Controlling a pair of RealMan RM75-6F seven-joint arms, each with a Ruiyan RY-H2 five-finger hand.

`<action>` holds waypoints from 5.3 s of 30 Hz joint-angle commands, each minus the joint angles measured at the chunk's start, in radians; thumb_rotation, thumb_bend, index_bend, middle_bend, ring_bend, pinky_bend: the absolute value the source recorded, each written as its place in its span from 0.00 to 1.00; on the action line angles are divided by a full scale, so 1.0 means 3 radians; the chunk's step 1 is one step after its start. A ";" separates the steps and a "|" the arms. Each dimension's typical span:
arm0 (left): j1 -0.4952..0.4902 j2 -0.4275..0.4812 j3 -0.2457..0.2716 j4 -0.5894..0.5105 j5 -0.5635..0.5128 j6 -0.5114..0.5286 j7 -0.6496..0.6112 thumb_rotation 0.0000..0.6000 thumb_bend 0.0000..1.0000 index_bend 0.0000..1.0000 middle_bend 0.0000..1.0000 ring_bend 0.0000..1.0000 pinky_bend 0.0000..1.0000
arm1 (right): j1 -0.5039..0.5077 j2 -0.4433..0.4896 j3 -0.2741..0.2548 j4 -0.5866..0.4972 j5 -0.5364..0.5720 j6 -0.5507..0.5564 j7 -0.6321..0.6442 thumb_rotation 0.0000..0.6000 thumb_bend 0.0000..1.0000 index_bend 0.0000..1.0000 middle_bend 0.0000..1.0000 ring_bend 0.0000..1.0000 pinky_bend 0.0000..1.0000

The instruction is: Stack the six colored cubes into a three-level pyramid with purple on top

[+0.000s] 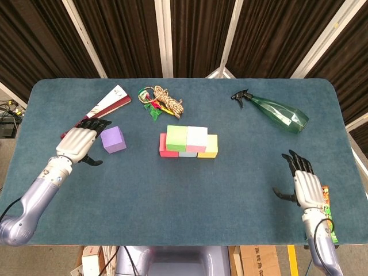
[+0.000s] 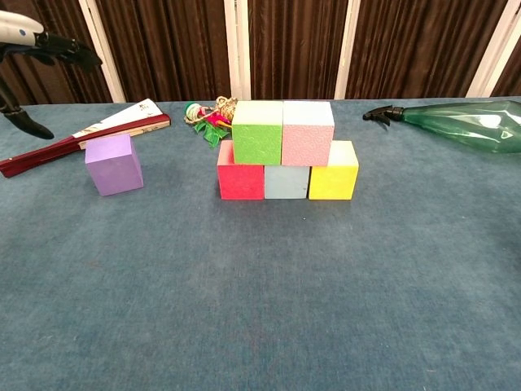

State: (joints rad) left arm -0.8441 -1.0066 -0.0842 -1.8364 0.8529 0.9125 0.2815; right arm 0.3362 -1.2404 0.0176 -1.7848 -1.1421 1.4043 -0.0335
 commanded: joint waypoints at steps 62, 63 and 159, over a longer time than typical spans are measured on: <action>-0.0376 -0.1332 -0.0493 0.0990 -0.2112 0.0734 0.1508 1.00 0.06 0.03 0.11 0.00 0.00 | -0.0739 -0.0204 0.0162 0.0877 -0.1139 0.0587 0.0023 1.00 0.25 0.14 0.05 0.05 0.00; -0.0376 -0.1355 -0.0496 0.1013 -0.2100 0.0727 0.1500 1.00 0.06 0.04 0.12 0.00 0.00 | -0.0740 -0.0203 0.0162 0.0877 -0.1144 0.0585 0.0025 1.00 0.25 0.14 0.05 0.05 0.00; -0.0423 -0.1086 -0.1238 0.1038 -0.2094 -0.0043 0.1612 1.00 0.43 0.38 0.42 0.00 0.03 | -0.0836 -0.0110 0.0361 0.0665 -0.0941 0.0356 0.0085 1.00 0.25 0.14 0.05 0.05 0.00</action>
State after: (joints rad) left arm -0.9612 -1.3704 -0.4385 -1.4918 0.2398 0.9310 0.7756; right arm 0.0853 -1.2730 0.1258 -1.5856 -1.4240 1.5107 -0.0072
